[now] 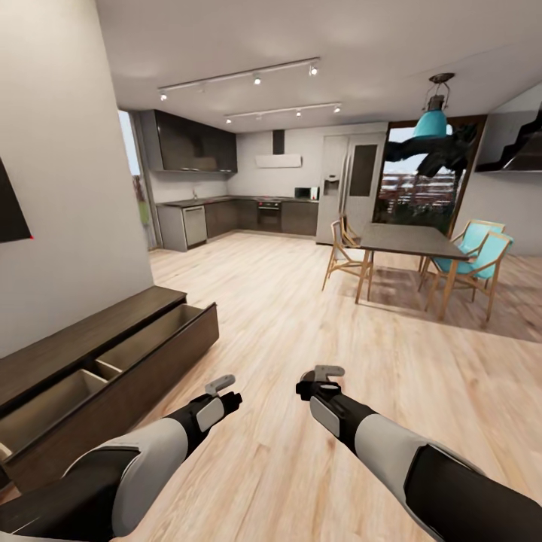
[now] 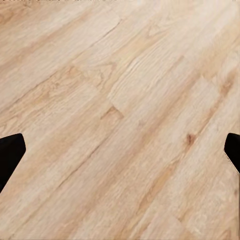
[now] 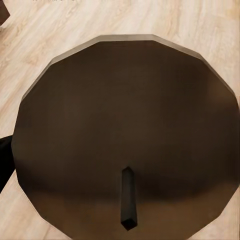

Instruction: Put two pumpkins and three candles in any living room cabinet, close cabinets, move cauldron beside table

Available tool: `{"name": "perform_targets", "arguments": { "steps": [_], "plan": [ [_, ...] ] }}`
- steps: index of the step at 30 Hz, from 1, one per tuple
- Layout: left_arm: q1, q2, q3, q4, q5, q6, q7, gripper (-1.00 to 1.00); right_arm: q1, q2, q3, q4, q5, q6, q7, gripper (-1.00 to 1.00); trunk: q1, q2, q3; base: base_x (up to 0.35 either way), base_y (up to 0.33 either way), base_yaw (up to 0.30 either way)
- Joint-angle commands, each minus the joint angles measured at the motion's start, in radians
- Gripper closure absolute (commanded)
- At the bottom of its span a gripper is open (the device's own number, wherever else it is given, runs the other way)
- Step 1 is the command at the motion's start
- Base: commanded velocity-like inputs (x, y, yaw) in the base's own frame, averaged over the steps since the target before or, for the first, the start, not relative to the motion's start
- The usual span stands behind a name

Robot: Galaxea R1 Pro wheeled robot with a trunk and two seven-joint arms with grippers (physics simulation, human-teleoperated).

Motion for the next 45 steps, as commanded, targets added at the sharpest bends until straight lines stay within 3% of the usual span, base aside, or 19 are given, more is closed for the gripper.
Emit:
{"name": "perform_targets", "arguments": {
  "steps": [1,9,26,45],
  "plan": [
    [0.000,0.000,0.004,-0.002,-0.001,0.005,0.005,-1.00,-0.001,-0.001,0.008,-0.003,-0.002,0.006,-0.007,1.00,-0.004,0.007,0.001,0.196,-0.273,0.129],
    [0.000,0.000,0.004,-0.002,-0.001,0.005,0.005,-1.00,-0.001,-0.002,0.008,-0.003,-0.002,0.006,-0.007,1.00,-0.034,0.063,0.021,0.195,-0.273,0.120],
    [0.000,0.000,0.004,-0.002,-0.001,0.005,0.005,-1.00,-0.001,-0.002,0.008,-0.003,-0.002,0.006,-0.007,1.00,-0.034,0.063,0.021,0.217,-0.164,0.004],
    [0.000,0.000,0.004,-0.002,-0.001,0.005,0.005,-1.00,-0.001,-0.002,0.008,-0.003,-0.002,0.006,-0.007,1.00,-0.034,0.063,0.021,0.308,-0.010,0.000]
  ]
}}
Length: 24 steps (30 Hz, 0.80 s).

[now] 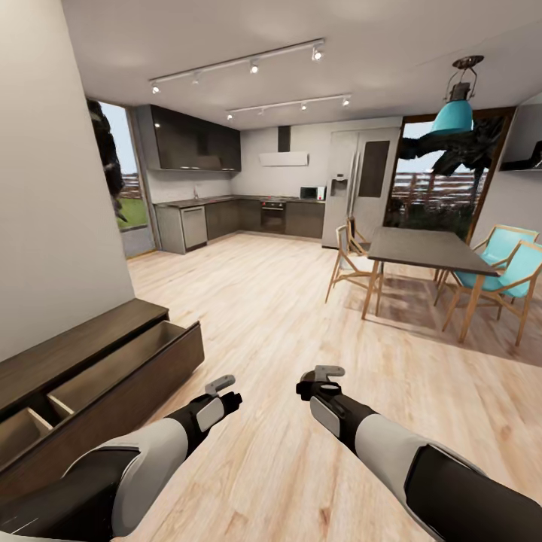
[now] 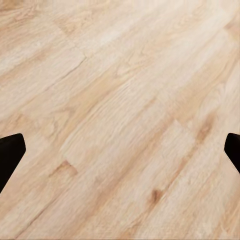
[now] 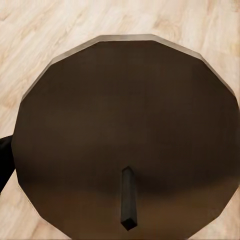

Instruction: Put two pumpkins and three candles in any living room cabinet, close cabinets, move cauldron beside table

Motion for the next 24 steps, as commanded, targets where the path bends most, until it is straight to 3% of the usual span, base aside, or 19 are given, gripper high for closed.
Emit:
{"name": "perform_targets", "arguments": {
  "steps": [1,6,14,24],
  "plan": [
    [0.000,0.000,0.004,-0.002,-0.001,0.005,0.005,-1.00,-0.001,-0.001,0.008,-0.002,-0.001,0.005,-0.007,1.00,0.001,-0.001,-0.001,0.315,-0.005,0.000],
    [0.000,0.000,0.004,-0.002,-0.001,0.008,0.006,-1.00,-0.001,0.000,0.008,-0.002,0.000,0.005,-0.007,1.00,0.001,-0.001,-0.004,0.204,-0.086,0.073],
    [0.000,0.000,0.004,-0.002,-0.001,0.008,0.006,-1.00,-0.001,0.001,0.008,-0.002,0.000,0.006,-0.007,1.00,0.001,-0.001,-0.011,0.024,-0.017,0.235],
    [0.000,0.000,0.004,-0.002,-0.001,0.007,0.008,-1.00,-0.001,0.001,0.008,-0.002,0.000,0.006,-0.007,1.00,-0.038,0.069,0.011,0.001,0.000,0.252]
  ]
}}
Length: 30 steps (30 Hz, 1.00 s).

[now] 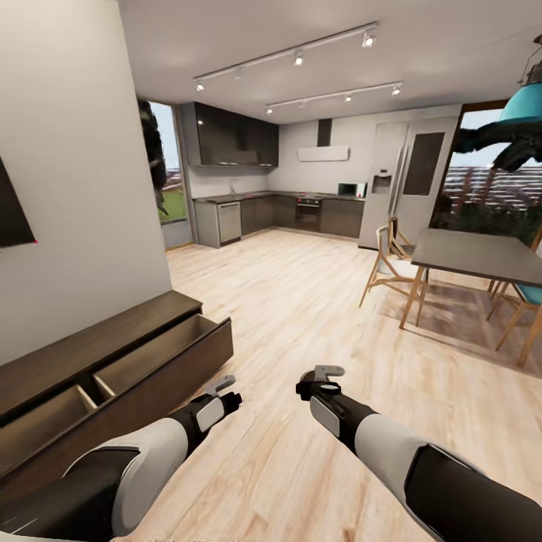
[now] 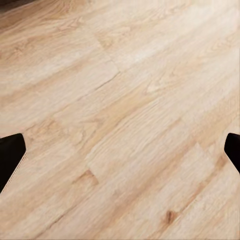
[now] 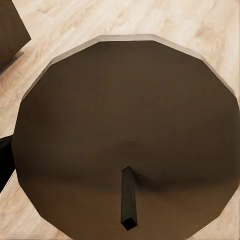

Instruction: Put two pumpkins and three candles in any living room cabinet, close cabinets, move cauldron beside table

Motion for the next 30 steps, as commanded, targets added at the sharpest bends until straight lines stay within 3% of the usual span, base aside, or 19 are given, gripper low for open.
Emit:
{"name": "perform_targets", "arguments": {
  "steps": [1,15,30],
  "plan": [
    [0.000,0.000,0.004,-0.002,-0.001,0.005,0.005,-1.00,-0.001,-0.001,0.008,-0.002,-0.002,0.006,-0.007,1.00,-0.004,0.007,0.001,0.000,0.000,0.253],
    [0.000,0.000,0.004,-0.002,-0.001,0.005,0.005,-1.00,-0.001,-0.001,0.008,-0.002,-0.002,0.006,-0.007,1.00,-0.058,0.105,0.032,0.000,0.000,0.240],
    [0.000,0.000,0.004,-0.002,-0.002,0.005,0.003,-1.00,-0.001,-0.002,0.008,-0.002,-0.003,0.006,-0.007,1.00,-0.115,0.210,0.077,0.000,0.000,0.025]
  ]
}}
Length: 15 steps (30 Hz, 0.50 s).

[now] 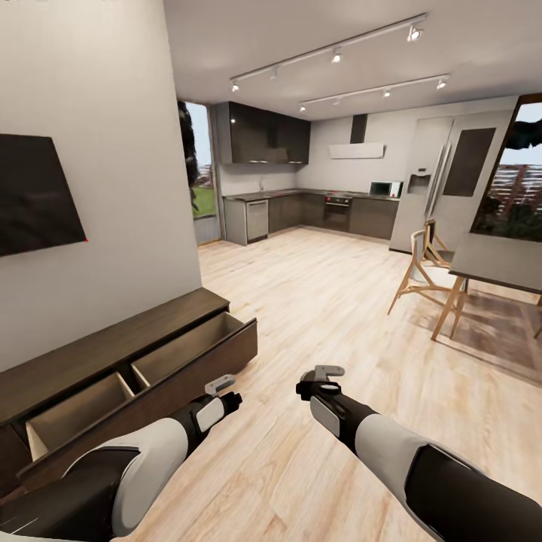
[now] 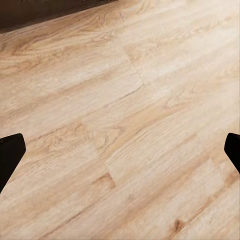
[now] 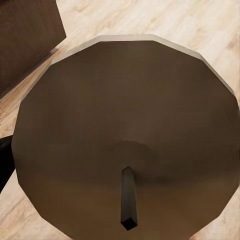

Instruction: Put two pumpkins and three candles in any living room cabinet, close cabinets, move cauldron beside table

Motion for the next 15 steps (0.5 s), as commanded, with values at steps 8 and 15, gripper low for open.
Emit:
{"name": "perform_targets", "arguments": {
  "steps": [8,15],
  "plan": [
    [0.000,0.000,0.004,-0.002,0.000,0.005,0.004,-1.00,-0.001,0.000,0.007,-0.002,-0.005,0.006,-0.006,1.00,-0.031,0.056,0.024,0.000,0.000,0.000],
    [0.000,0.000,0.004,-0.002,-0.001,0.005,0.004,-1.00,-0.001,0.000,0.007,-0.002,-0.005,0.006,-0.007,1.00,-0.058,0.105,0.046,0.000,0.000,0.000]
  ]
}}
